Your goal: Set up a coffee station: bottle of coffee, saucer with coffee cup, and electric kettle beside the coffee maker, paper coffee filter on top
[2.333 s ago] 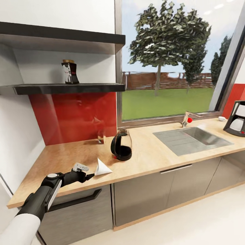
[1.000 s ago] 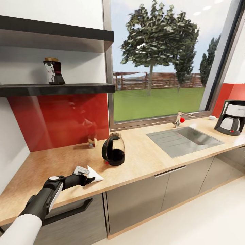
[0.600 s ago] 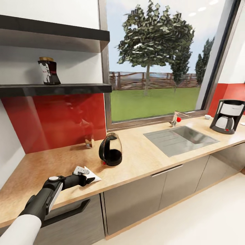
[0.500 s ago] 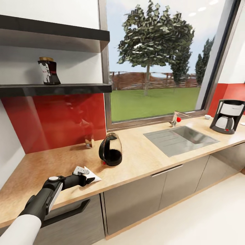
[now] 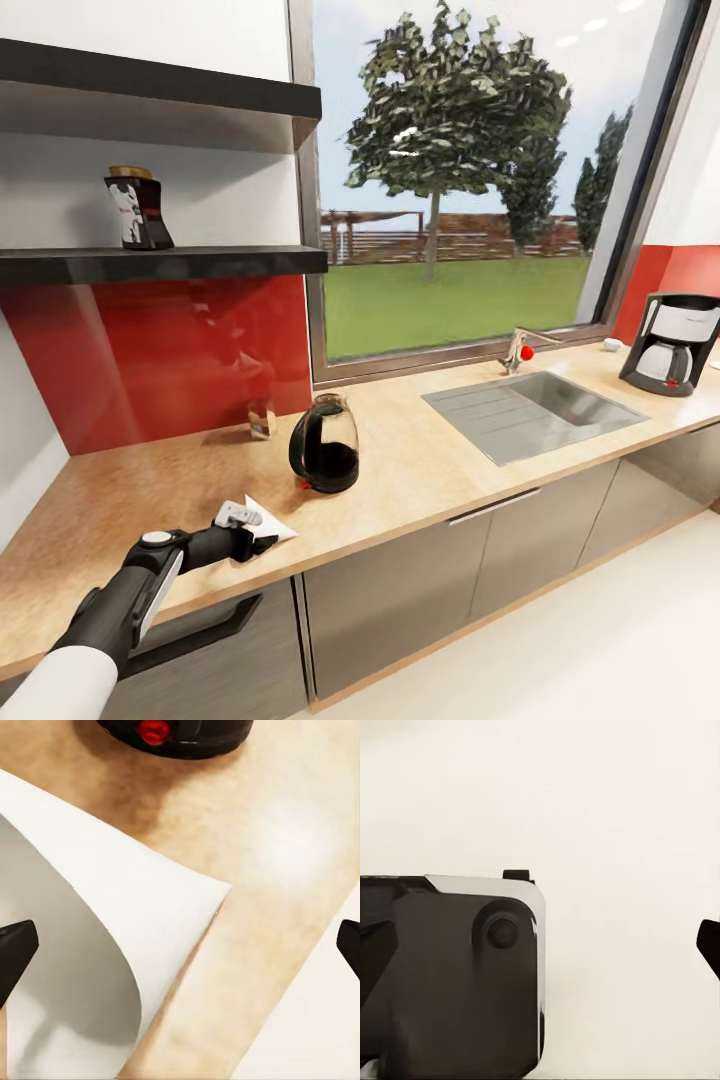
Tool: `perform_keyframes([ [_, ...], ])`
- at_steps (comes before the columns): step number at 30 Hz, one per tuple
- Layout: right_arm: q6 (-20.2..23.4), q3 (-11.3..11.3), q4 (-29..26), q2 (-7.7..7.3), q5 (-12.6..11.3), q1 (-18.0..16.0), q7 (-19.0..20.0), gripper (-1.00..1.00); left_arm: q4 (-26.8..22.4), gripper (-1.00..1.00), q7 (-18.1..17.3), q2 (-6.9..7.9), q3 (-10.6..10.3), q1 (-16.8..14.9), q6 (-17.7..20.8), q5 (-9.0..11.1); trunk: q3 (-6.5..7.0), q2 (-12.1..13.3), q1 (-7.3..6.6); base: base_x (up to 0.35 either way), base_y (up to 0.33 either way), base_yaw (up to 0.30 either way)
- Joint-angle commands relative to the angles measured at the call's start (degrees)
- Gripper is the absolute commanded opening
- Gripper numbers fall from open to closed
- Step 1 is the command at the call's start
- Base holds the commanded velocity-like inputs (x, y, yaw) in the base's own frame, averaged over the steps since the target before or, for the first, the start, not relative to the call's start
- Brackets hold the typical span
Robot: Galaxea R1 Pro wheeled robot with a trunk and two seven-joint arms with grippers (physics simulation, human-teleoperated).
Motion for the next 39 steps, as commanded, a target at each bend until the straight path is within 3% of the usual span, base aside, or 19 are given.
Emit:
perform_keyframes([
  [1, 0.0, 0.03, 0.97, 0.0, 0.06, 0.0, -0.01, 1.0, -0.07, 1.0, -0.35, -0.03, 0.09, 0.14, 0.18, -0.49, -0.02, -0.04, 0.02, 0.002, 0.0, 0.0],
  [6, -0.12, -0.39, 0.76, 1.41, -0.14, 0.0, 0.0, 1.0, 1.51, 1.0, -0.35, -0.45, -0.44, 0.33, -1.06, -0.52, -0.03, -0.04, 0.02, 0.0, 0.0, 0.0],
  [39, -0.09, -0.38, 0.73, 1.42, -0.16, 0.0, 0.09, 1.0, 0.9, 1.0, -0.35, -0.41, -0.09, 0.33, -0.55, -0.58, -0.03, -0.04, 0.02, 0.052, 0.0, 0.0],
])
